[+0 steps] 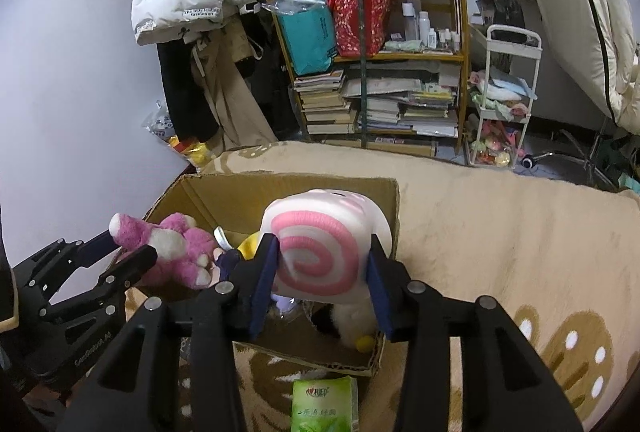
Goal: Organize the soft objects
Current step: 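Open the left tool on the bunny while the right tool drops the cushion into the box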
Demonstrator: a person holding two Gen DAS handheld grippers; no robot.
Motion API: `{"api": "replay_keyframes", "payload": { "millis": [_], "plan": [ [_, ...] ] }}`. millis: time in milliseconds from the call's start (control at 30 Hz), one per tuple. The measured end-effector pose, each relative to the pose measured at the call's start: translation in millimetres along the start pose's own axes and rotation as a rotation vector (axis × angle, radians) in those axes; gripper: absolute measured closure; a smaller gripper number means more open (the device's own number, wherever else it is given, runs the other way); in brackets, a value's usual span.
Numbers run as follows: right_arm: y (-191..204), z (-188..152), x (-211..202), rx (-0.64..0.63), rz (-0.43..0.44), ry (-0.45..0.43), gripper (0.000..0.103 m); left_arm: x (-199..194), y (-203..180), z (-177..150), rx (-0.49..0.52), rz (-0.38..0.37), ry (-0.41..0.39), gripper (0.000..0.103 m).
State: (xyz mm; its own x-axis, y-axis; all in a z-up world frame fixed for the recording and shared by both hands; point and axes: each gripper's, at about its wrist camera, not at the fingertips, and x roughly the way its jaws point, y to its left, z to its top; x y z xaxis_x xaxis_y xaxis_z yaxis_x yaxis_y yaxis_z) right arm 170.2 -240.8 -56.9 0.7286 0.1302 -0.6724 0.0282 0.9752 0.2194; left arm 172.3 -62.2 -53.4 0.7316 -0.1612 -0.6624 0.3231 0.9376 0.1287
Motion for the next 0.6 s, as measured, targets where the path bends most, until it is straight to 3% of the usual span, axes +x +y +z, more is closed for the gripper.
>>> {"api": "replay_keyframes", "payload": {
  "millis": [167, 267, 333, 467, 600],
  "plan": [
    [-3.8, 0.7, -2.7, 0.023, 0.030, 0.015, 0.054, -8.7, 7.3, 5.0, -0.045, -0.026, 0.015, 0.060],
    [-2.7, 1.2, -8.5, 0.014, 0.024, 0.003, 0.050, -18.2, 10.0, 6.1, -0.047, -0.003, 0.000, 0.048],
    [-3.7, -0.4, -14.0, 0.030, 0.032, 0.000, 0.045, -25.7, 11.5, 6.1, -0.045, 0.006, -0.017, 0.046],
    [-4.8, -3.0, -26.0, 0.026, 0.022, 0.005, 0.044, -39.7, 15.1, 3.4, -0.060, 0.001, -0.019, 0.042],
    [-6.8, -5.3, -41.9, 0.038, 0.027, -0.015, 0.030, -52.2, 17.6, -4.8, -0.066, 0.020, -0.026, 0.030]
  ]
}}
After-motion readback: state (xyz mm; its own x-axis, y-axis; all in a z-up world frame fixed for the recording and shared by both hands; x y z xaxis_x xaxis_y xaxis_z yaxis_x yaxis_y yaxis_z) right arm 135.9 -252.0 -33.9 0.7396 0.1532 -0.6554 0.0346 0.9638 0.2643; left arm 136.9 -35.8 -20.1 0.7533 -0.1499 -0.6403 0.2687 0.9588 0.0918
